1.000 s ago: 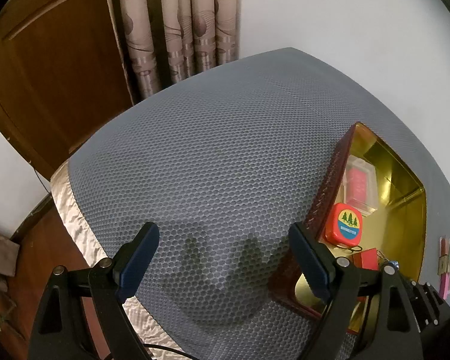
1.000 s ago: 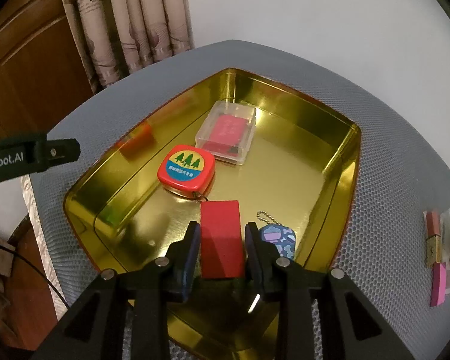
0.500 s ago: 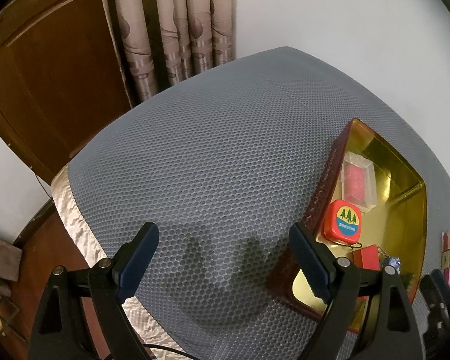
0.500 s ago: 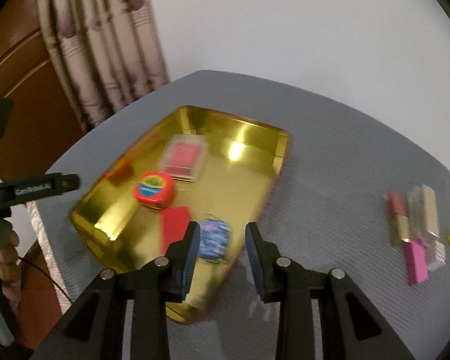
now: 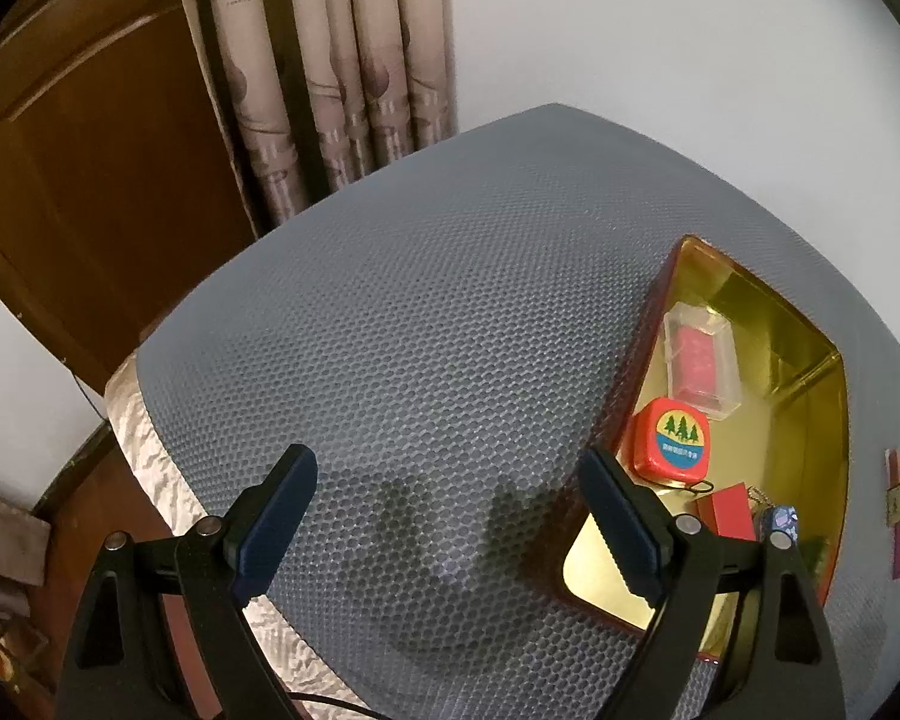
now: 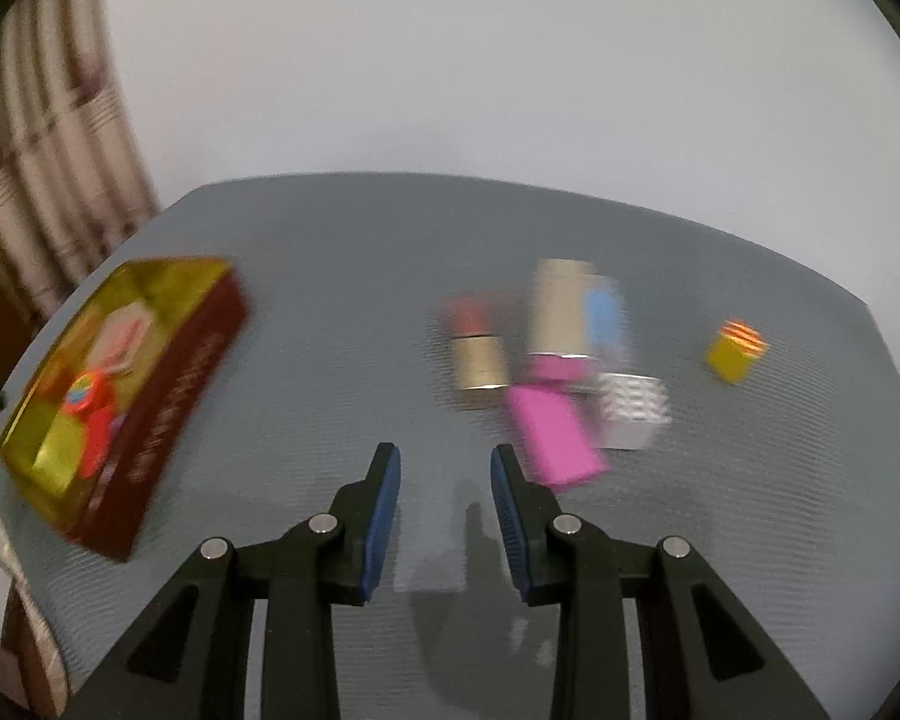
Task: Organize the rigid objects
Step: 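Move the right gripper to the black-and-white chevron cube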
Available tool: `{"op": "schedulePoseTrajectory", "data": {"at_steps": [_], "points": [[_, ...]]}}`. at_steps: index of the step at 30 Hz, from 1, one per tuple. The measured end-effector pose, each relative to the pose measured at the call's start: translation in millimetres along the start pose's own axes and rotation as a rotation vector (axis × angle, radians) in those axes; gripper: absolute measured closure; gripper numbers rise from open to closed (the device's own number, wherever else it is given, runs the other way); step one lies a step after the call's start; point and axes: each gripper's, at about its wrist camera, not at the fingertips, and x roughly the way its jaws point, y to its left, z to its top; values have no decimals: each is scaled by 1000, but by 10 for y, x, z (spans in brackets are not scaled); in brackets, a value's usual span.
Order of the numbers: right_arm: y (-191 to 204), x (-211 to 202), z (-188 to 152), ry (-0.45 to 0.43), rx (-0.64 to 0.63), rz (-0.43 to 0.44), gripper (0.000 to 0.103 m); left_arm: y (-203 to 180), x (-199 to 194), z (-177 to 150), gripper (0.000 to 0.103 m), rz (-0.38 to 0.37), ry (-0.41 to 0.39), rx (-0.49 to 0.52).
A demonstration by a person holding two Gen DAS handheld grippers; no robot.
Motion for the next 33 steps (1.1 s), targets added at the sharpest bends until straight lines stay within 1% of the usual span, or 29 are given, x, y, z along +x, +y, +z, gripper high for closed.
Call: {"op": "schedulePoseTrajectory", "data": {"at_steps": [3,8,13,15,18,21,23,25,30,32,33], "points": [[-291,46,-20,-6,43,-43,71,-36,-26,-12,16,9,-22,15],[-581,181,-48,-5,88,-65,71,-148,-67,-17,16,23,-66,58],[-599,358,-78,9,95,-47,71,-242,-152,-14,16,2,-107,108],[-597,438,-76,12,95,-39,71,-300,-203,-24,16,27,-141,144],[-620,526,-70,14,108,-31,71,-405,-253,-27,16,29,-158,181],[-638,641,-68,22,121,-28,71,-500,-345,-22,16,-7,-163,195],[-656,721,-70,28,128,-29,71,-597,-404,-25,16,-8,-174,225],[-681,785,-83,29,137,-30,71,-685,-446,-21,15,-25,-177,250],[-690,847,-126,14,109,-18,70,-941,-530,-51,15,-121,-133,285],[-702,853,-146,6,83,-20,68,-1049,-539,-90,15,-140,-121,306],[-721,860,-154,4,68,-13,65,-1102,-544,-108,15,-144,-118,317]]}}
